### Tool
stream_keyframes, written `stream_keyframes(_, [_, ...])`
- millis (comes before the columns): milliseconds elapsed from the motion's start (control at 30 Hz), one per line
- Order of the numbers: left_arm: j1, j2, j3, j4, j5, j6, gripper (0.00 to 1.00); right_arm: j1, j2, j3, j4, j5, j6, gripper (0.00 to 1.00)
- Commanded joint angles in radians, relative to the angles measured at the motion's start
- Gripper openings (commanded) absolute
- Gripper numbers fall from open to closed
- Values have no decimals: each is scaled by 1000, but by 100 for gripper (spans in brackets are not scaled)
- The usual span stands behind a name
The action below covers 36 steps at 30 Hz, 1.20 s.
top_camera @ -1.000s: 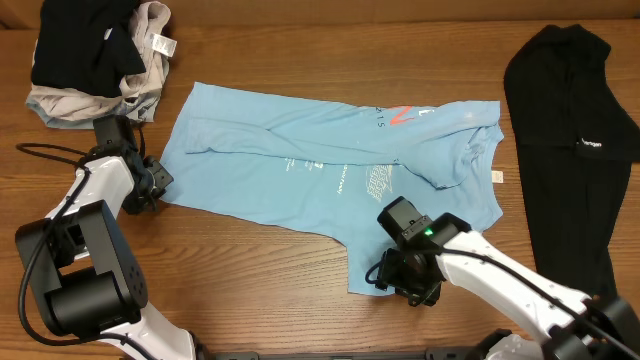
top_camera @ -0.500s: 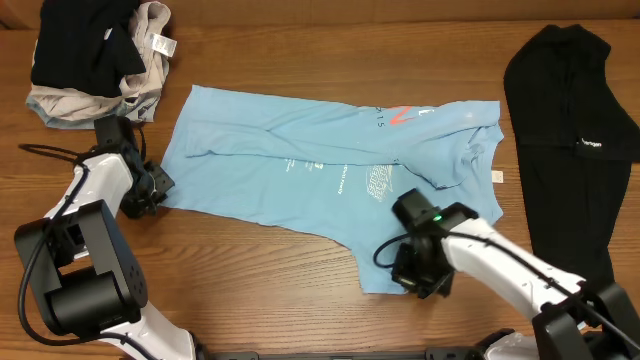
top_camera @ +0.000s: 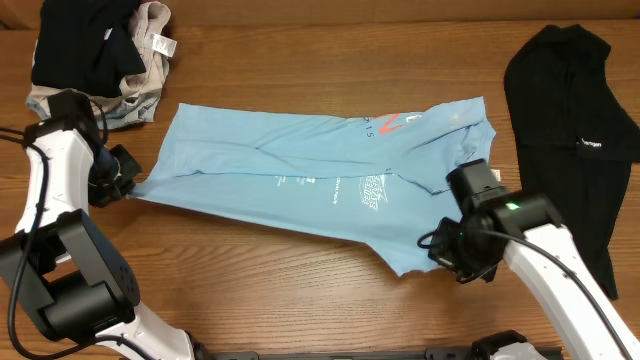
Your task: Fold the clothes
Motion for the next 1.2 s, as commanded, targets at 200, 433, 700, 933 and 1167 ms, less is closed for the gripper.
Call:
stream_keyframes(200, [-5,14,25,22,-14,44,4,-24,40,147,192,126,-138,4])
stream_keyframes(433, [-39,14,25,113,-7,44,4,-131,167,147,402,192,-212,4])
stream_keyframes(700, [-95,14,25,201,-11,44,4,-182,211,176,590,141,-300,4])
stream_keyframes(933, [-108,14,25,203,-72,44,4,-184,208,336,440,174,-299,4])
stream_keyframes(1167, [-66,14,25,178,-89,44,4,-184,153,536,132,251,-299,4])
